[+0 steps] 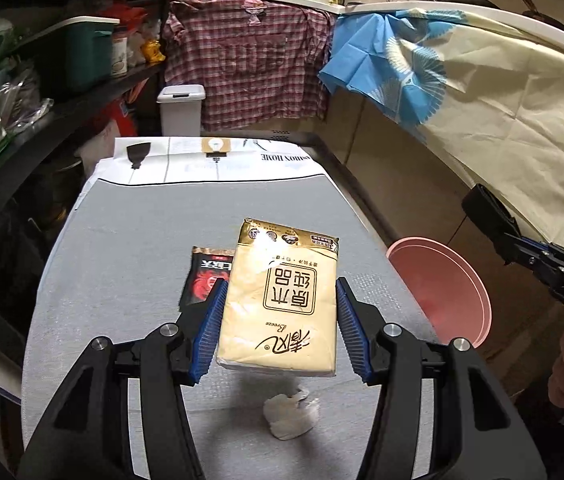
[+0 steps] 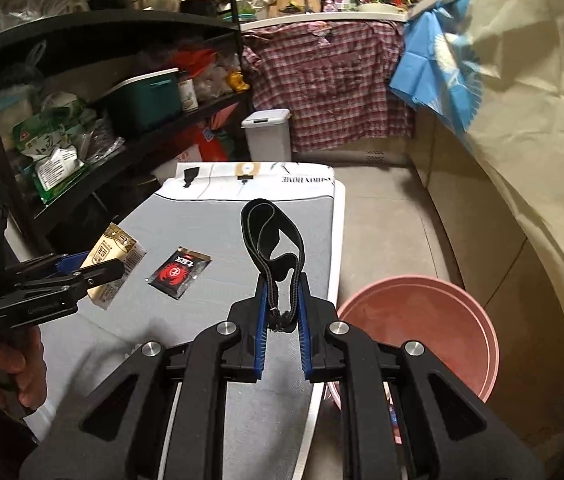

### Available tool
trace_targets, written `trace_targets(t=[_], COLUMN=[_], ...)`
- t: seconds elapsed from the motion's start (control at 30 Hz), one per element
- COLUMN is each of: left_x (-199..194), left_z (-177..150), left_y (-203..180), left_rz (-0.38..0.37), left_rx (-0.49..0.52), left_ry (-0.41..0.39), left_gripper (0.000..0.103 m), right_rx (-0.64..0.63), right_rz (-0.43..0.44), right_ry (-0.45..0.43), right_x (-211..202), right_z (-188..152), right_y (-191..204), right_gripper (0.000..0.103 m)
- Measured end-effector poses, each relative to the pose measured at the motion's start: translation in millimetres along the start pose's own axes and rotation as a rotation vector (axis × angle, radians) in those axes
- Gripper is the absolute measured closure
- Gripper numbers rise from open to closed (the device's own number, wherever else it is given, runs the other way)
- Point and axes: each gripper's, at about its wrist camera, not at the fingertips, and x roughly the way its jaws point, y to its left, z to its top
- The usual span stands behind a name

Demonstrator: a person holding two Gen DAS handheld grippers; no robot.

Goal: Collect trash
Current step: 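Carry the tissue pack over the pink bucket with the left gripper while the right carries the band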

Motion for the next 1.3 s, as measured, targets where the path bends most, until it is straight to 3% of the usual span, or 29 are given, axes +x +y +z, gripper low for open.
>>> trace_targets(t=[1.3], left_x=[57.4], left_z=[19.5], left_y=[-89.9], left_rz=[-0.110], left_rx=[0.077], left_ry=[0.041], left_gripper=[0.050], right_rx=[0.149], right_rz=[-0.152], right_ry=[0.001], right_x=[0.4], right_z=[-8.1], right_y=[-77.9], right_gripper=[0.089])
